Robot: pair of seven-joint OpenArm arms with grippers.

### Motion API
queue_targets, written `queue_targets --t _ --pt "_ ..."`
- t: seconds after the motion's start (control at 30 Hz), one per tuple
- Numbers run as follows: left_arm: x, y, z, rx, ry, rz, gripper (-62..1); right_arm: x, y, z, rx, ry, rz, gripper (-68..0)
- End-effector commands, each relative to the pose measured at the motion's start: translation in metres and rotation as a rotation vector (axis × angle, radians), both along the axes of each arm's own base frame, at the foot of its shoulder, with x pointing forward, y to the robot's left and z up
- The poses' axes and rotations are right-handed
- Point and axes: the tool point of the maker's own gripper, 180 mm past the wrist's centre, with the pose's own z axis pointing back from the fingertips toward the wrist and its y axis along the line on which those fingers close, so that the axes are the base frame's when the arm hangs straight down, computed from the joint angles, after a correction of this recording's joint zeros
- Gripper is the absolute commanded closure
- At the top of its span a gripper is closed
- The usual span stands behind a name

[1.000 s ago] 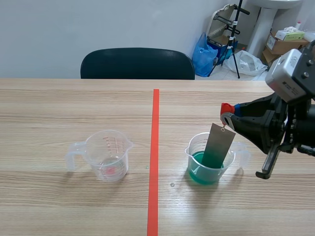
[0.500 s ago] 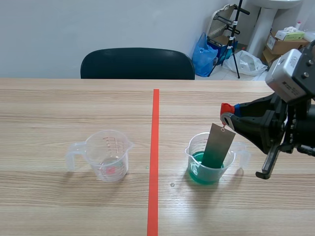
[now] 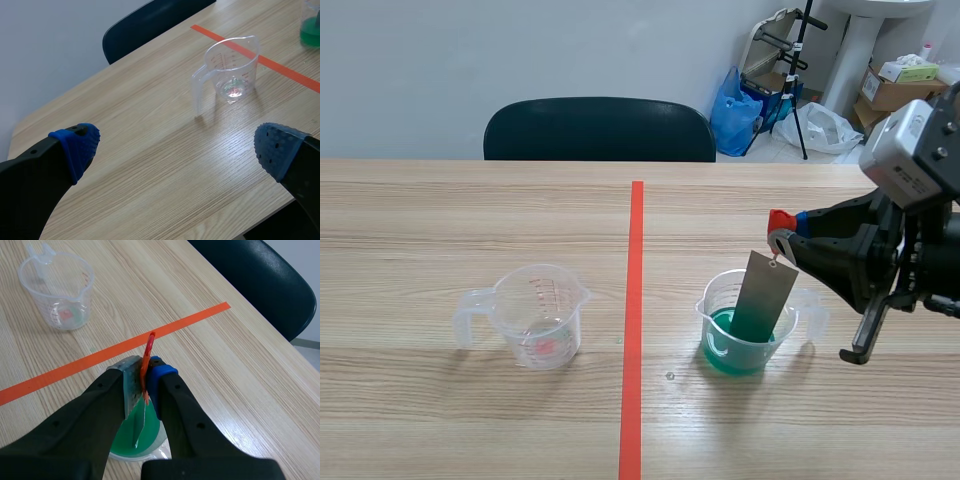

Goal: Do the redox reaction experiment

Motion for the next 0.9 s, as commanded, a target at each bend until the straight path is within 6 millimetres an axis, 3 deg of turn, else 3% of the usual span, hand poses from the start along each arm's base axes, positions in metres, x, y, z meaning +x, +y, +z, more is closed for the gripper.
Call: queue_targets --t 0.0,0.87 --pt "0.0034 -0.0007 0.0072 -0.005 -0.028 -0.006 -62.3 0.0025 0.0007 0.0077 0.006 -0.023 0.009 -0.6" --pt "0.0034 -0.0007 0.0072 -0.005 -0.028 -0.006 -62.3 0.0023 0.0014 0.0094 0.015 -0.029 0.011 -0.6"
